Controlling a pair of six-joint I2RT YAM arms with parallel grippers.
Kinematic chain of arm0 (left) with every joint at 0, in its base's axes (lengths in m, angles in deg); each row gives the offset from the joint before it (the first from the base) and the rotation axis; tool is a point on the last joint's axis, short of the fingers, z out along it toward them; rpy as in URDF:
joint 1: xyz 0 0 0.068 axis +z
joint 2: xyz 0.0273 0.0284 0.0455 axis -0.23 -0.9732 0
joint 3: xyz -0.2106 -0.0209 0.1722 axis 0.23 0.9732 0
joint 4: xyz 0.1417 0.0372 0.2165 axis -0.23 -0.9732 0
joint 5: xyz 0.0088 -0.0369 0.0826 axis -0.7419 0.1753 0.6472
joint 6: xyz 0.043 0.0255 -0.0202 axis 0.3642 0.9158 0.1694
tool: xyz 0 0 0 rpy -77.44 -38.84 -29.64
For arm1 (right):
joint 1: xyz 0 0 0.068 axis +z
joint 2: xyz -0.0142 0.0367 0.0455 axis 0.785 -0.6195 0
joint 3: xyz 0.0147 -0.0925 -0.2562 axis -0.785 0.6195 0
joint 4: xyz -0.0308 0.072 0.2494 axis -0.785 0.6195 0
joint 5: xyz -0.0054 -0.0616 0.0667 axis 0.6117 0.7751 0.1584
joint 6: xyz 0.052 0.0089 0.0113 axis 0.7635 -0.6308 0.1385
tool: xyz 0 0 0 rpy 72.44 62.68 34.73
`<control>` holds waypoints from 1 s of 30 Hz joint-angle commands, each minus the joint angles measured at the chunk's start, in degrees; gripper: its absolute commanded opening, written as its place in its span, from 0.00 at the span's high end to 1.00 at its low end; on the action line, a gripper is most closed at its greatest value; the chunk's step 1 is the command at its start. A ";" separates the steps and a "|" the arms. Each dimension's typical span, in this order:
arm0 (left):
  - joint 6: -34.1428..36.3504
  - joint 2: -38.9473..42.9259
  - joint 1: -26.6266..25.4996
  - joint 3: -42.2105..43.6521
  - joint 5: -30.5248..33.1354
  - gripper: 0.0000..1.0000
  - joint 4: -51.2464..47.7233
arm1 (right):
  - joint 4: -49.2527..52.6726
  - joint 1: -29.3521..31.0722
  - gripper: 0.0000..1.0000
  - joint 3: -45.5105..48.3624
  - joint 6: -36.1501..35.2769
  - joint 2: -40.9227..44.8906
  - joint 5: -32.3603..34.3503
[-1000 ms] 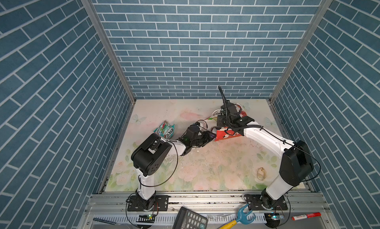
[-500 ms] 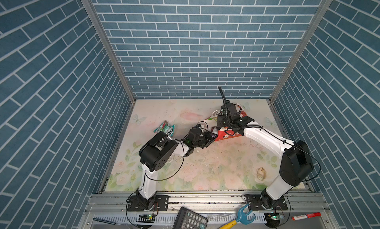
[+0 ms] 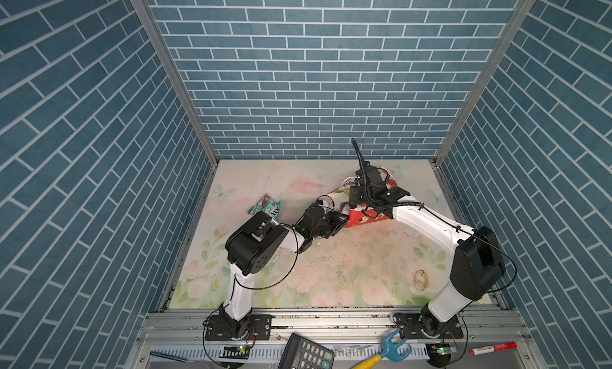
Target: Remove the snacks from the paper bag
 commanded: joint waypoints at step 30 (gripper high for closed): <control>21.66 12.44 1.58 -4.47 10.38 1.00 -22.04 | 1.12 1.12 1.00 0.99 1.36 2.40 -1.72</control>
